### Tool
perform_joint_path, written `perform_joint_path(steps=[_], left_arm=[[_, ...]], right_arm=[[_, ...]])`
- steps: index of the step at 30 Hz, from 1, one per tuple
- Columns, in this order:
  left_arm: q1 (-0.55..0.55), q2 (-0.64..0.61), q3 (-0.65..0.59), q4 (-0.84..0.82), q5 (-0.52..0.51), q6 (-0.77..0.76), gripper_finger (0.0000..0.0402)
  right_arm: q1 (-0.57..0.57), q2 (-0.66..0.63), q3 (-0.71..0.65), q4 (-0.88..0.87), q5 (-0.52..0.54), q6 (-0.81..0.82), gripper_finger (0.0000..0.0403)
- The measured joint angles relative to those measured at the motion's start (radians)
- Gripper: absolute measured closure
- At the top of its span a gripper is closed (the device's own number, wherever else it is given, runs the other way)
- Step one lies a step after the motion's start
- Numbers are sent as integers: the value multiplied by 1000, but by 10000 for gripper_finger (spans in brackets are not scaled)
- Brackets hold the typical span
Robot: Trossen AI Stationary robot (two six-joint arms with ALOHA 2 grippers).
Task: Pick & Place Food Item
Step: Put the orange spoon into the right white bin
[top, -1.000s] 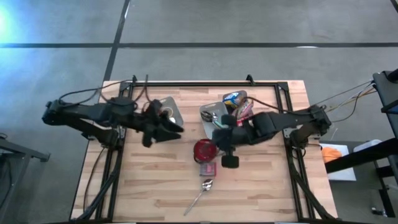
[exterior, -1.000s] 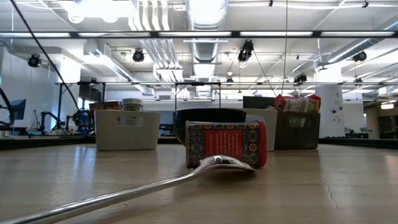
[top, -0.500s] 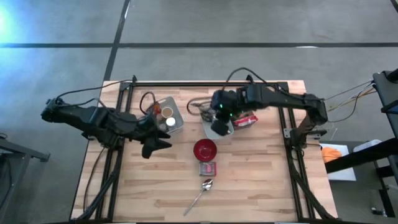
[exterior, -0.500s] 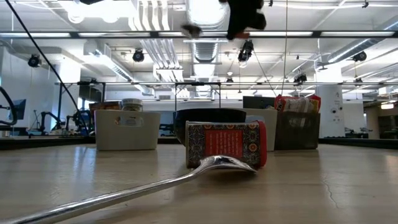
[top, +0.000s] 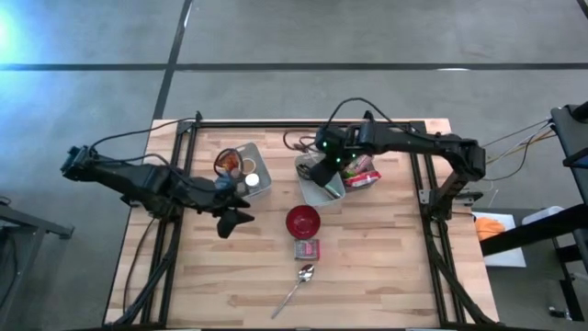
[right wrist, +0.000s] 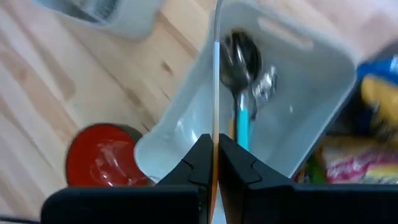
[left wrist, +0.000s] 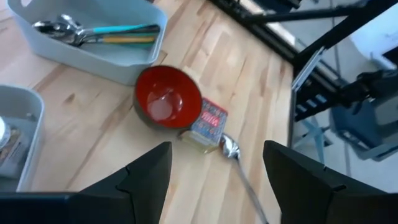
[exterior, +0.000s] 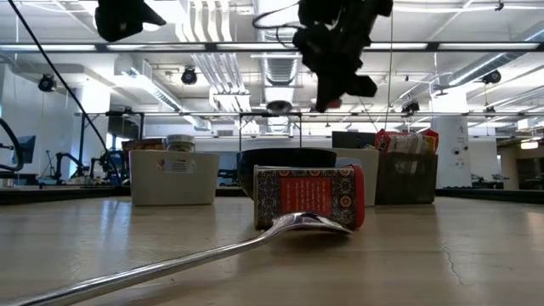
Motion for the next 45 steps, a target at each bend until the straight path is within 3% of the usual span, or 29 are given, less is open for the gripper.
perform_joint_path(steps=[8, 15, 22, 29, 45], left_arm=[[0, 0, -18, -16, 0, 16, 146], [1, -3, -16, -10, 0, 13, 146], [1, -2, -16, 27, 1, -10, 146], [-8, 34, -11, 162, 0, 25, 146], [-40, 81, 7, 193, -7, 82, 146]], right_arm=[[4, 0, -189, 151, -24, 167, 395], [13, 1, -270, 158, -68, 120, 395], [12, 30, -293, 232, -67, 11, 395], [9, 86, -293, 219, -74, -7, 395], [-8, 101, -293, 217, -109, 4, 395]])
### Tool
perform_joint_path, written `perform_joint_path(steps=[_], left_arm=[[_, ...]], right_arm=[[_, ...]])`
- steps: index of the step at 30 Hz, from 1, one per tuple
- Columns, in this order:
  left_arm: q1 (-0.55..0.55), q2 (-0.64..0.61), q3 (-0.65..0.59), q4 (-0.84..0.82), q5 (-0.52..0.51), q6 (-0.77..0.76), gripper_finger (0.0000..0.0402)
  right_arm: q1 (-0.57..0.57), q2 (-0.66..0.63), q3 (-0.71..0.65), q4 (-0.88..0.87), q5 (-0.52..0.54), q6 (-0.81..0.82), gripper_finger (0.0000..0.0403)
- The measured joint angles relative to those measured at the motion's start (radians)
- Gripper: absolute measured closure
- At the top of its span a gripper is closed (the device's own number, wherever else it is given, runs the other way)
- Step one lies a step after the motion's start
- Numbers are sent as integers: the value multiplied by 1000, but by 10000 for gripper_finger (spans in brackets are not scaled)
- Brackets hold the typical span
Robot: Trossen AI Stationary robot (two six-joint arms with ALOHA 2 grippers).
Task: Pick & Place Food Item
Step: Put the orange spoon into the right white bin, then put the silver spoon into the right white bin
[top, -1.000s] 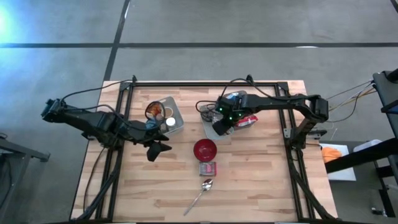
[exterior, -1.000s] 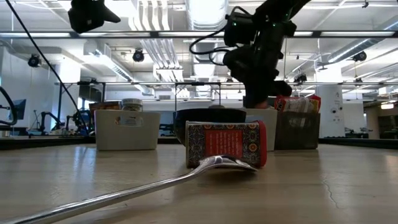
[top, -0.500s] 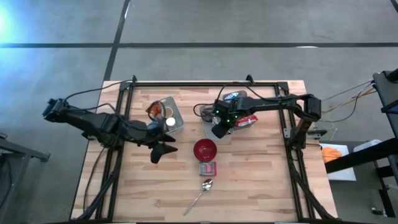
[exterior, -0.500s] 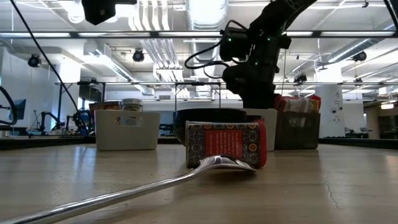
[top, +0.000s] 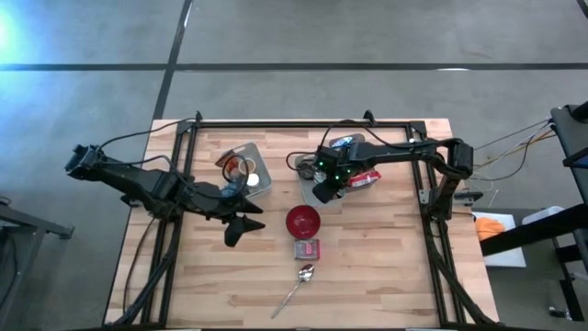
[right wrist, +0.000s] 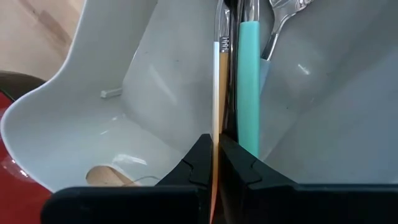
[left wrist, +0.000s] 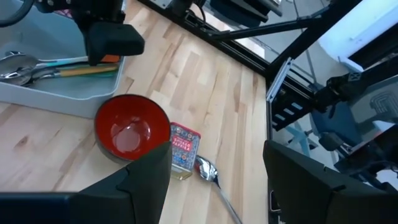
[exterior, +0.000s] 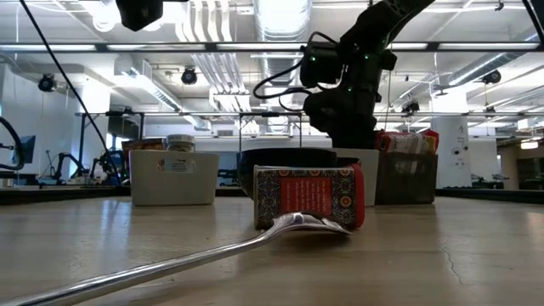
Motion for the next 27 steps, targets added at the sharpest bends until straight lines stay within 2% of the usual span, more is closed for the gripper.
perform_joint_path(steps=[11, 21, 27], left_arm=[[-2, 0, 0, 12, 0, -5, 146], [-2, 0, 0, 12, 0, -31, 146], [-8, 1, 0, 12, 15, -88, 146]], right_arm=[[-1, 0, 0, -6, -16, 22, 387], [-1, 1, 28, -22, -23, -1, 273], [0, 1, 124, -64, -21, -32, 234]])
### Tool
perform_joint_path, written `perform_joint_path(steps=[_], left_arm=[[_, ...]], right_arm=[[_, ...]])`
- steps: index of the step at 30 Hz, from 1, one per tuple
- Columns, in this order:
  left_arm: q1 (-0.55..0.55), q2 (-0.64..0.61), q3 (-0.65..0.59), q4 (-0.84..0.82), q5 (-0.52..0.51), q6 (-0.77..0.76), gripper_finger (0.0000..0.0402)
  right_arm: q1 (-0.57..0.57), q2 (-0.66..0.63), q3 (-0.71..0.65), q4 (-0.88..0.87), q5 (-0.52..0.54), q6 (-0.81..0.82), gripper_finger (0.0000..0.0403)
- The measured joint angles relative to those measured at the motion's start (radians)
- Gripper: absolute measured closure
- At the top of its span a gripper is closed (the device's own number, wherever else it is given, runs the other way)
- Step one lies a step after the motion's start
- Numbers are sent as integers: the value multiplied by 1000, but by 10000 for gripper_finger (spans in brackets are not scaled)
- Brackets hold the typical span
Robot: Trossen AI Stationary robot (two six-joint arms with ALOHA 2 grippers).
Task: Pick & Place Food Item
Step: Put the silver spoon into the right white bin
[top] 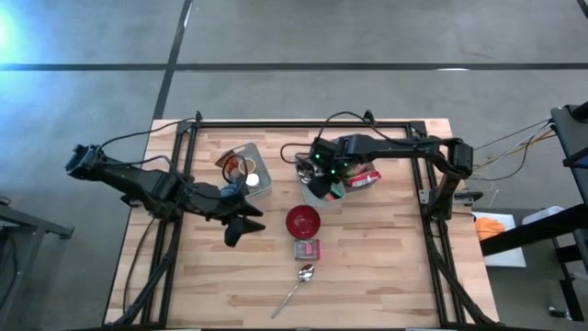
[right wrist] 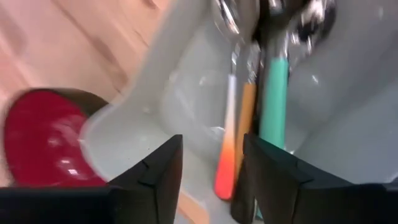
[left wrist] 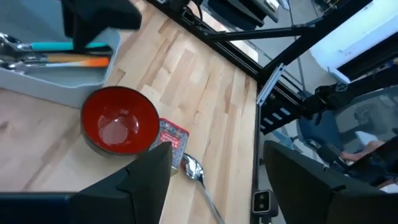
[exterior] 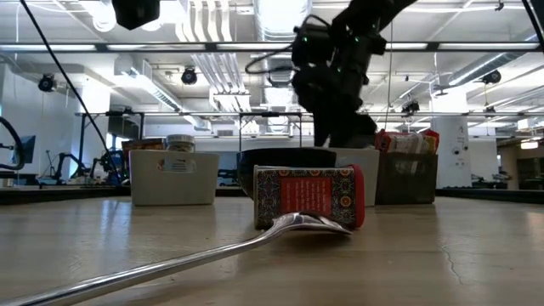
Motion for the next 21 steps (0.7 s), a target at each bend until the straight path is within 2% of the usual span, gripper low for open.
perform_joint_path(steps=[7, 13, 16, 21], left_arm=[[-31, 96, 26, -23, 0, -6, 146], [-71, 252, 126, -143, 1, 3, 146], [-86, 338, 184, -216, 4, -45, 146], [-117, 480, 274, -230, 20, -198, 146]], right_arm=[[13, 0, 136, -91, 42, -79, 226], [37, -23, 156, -152, 51, -153, 225], [55, -60, 138, -188, 55, -163, 225], [88, -161, 117, -276, 168, -148, 225]])
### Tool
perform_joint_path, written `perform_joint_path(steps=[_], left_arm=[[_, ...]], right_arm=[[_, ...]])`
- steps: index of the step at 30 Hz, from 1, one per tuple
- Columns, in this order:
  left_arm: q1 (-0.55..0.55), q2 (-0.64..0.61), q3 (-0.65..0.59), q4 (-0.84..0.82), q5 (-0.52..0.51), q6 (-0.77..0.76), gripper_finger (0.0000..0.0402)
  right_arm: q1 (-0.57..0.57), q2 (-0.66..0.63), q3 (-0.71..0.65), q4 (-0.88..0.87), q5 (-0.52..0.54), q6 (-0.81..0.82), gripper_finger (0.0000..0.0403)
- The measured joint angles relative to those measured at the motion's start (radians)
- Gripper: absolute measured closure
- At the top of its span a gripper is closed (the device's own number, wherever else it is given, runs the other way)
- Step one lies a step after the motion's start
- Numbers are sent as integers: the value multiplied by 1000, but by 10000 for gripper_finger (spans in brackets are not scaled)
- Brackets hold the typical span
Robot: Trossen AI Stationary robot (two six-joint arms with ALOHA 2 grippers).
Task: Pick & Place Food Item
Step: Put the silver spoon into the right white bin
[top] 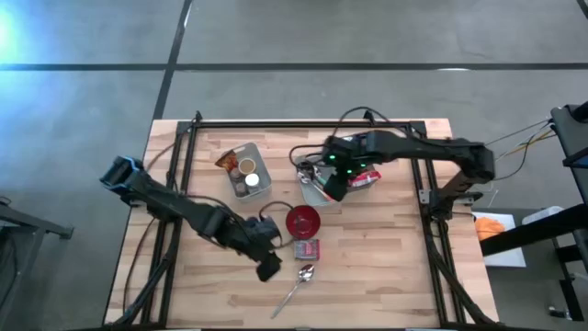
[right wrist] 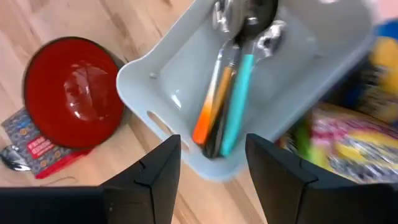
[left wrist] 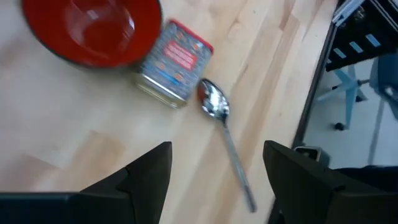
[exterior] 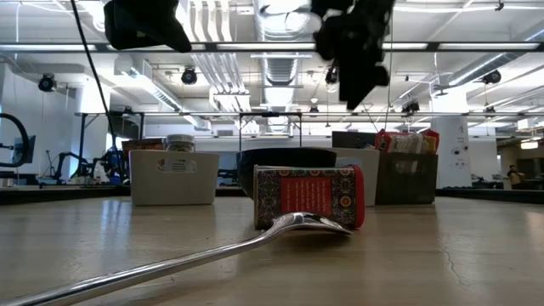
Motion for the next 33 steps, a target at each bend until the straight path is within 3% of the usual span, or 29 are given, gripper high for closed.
perform_joint_path(steps=[7, 17, 24, 33], left_arm=[[-32, 229, 175, -19, 22, -198, 146], [-33, 464, 368, -188, 41, -303, 146], [-38, 566, 407, -194, 56, -316, 146], [-41, 618, 408, -141, 63, -208, 146]], right_arm=[[48, -231, -70, 10, 38, 82, 225], [94, -503, -187, 15, 87, 202, 225], [124, -594, -267, 14, 94, 263, 225], [132, -620, -380, 32, 109, 279, 225]])
